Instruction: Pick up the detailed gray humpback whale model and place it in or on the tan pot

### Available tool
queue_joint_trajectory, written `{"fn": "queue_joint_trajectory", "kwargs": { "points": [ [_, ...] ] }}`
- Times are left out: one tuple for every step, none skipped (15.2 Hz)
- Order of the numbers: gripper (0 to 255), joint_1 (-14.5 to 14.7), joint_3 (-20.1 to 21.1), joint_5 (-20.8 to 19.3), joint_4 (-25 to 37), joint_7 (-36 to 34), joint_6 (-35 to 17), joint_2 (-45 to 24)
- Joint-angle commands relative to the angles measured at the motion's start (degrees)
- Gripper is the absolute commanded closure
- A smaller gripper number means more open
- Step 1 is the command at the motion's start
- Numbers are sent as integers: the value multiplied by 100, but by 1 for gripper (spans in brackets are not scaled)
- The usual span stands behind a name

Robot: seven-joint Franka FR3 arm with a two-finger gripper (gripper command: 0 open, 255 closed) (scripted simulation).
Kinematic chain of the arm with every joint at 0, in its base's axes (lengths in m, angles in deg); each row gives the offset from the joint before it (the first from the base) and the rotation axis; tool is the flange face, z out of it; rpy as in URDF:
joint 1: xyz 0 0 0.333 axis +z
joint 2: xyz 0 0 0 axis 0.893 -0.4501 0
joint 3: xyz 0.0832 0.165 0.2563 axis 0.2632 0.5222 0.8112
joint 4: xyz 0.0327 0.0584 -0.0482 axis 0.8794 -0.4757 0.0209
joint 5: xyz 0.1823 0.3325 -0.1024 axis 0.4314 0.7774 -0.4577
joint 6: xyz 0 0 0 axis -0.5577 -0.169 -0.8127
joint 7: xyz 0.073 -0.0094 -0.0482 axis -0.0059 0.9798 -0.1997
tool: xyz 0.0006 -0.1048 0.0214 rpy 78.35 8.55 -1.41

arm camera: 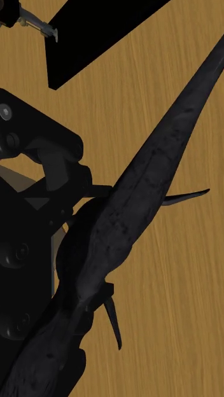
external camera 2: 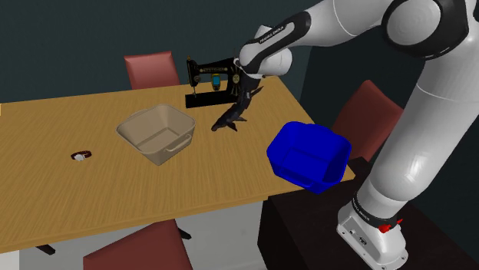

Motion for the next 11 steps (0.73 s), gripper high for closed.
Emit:
{"fn": "queue_joint_trajectory", "kwargs": {
  "points": [
    [255, 0, -11, -57, 47, -68, 131, 94],
    [255, -1, -15, -85, 74, -101, 198, 138],
    [255, -3, -20, -112, 103, -133, 266, 180],
    [255, -4, -25, -139, 133, -165, 335, 222],
    [255, -6, -29, -164, 164, -196, 403, 262],
    [255, -8, -33, -189, 197, -226, 472, 301],
    [255, -10, -36, -213, 230, -256, 541, 339],
    [255, -12, -40, -237, 266, -285, 610, 376],
    [255, -14, -43, -260, 302, -314, 680, 411],
    [255, -16, -46, -282, 340, -342, 749, 446],
    [255, -19, -49, -303, 379, -369, 819, 479]
  ]
}}
